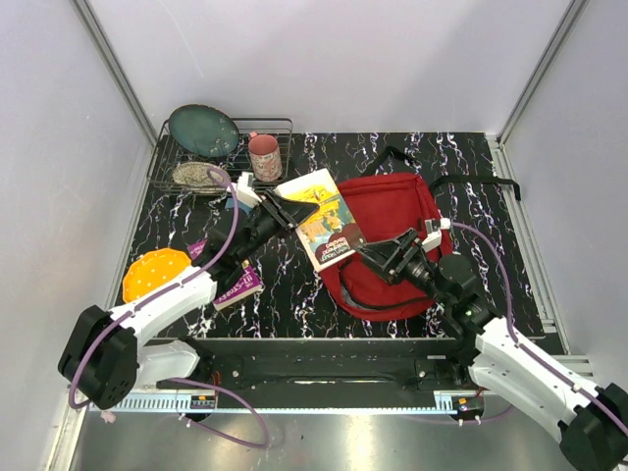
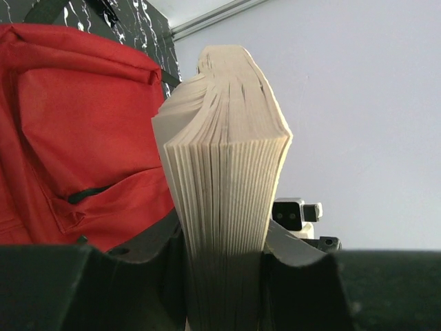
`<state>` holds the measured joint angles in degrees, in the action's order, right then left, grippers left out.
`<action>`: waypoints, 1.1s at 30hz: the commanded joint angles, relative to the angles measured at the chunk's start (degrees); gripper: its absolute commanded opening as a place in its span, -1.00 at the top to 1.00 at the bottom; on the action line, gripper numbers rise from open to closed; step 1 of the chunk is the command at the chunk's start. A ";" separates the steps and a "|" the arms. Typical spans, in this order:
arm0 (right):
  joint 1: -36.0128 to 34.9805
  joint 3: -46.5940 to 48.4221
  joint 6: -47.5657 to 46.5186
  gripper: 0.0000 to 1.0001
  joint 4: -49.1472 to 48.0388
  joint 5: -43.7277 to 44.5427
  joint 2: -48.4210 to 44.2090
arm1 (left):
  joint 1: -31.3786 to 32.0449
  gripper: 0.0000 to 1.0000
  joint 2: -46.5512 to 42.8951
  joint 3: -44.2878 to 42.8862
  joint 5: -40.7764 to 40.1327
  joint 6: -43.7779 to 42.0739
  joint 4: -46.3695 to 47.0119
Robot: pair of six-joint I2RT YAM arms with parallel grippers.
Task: Pack the student bag
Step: Adjust the book.
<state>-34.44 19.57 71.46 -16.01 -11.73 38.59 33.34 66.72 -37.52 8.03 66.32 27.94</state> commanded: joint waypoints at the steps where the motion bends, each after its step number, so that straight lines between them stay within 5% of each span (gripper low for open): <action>1: -1.95 0.29 1.22 -0.66 -12.54 3.11 4.99 | 0.93 1.00 0.16 -0.54 -1.44 4.95 15.38; 17: -3.44 2.84 0.96 -0.64 -27.37 3.56 15.80 | 2.25 1.00 2.62 0.34 0.49 7.41 21.71; 20: -3.45 2.49 1.93 -0.50 -33.18 3.20 19.05 | 2.43 1.00 4.03 -0.10 2.25 7.94 23.29; 24: -3.45 2.84 1.23 0.13 -37.33 3.46 20.04 | 2.43 1.00 5.09 0.51 4.18 9.35 25.14; 25: -3.45 3.19 0.44 0.56 -36.82 3.64 19.25 | 2.43 0.91 5.00 0.78 4.27 9.44 25.23; 27: -3.45 3.80 -0.70 0.84 -34.45 4.34 17.32 | 2.34 0.38 4.65 1.57 4.36 8.74 24.71; 29: -3.45 4.51 -2.11 1.00 -29.46 6.61 13.54 | 1.82 -0.67 3.51 1.40 4.80 6.12 20.08; 30: -3.45 4.60 -2.29 1.00 -27.78 7.67 11.88 | 1.73 -0.97 2.90 0.87 4.80 4.88 17.87; 33: -3.45 6.08 -2.73 1.00 -18.47 11.46 5.64 | 1.64 -0.98 -0.18 0.34 2.61 0.22 9.08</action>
<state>-37.52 20.47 71.29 -39.72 -6.15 51.37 35.33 71.50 -35.70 10.96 71.79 40.16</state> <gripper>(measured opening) 0.318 0.981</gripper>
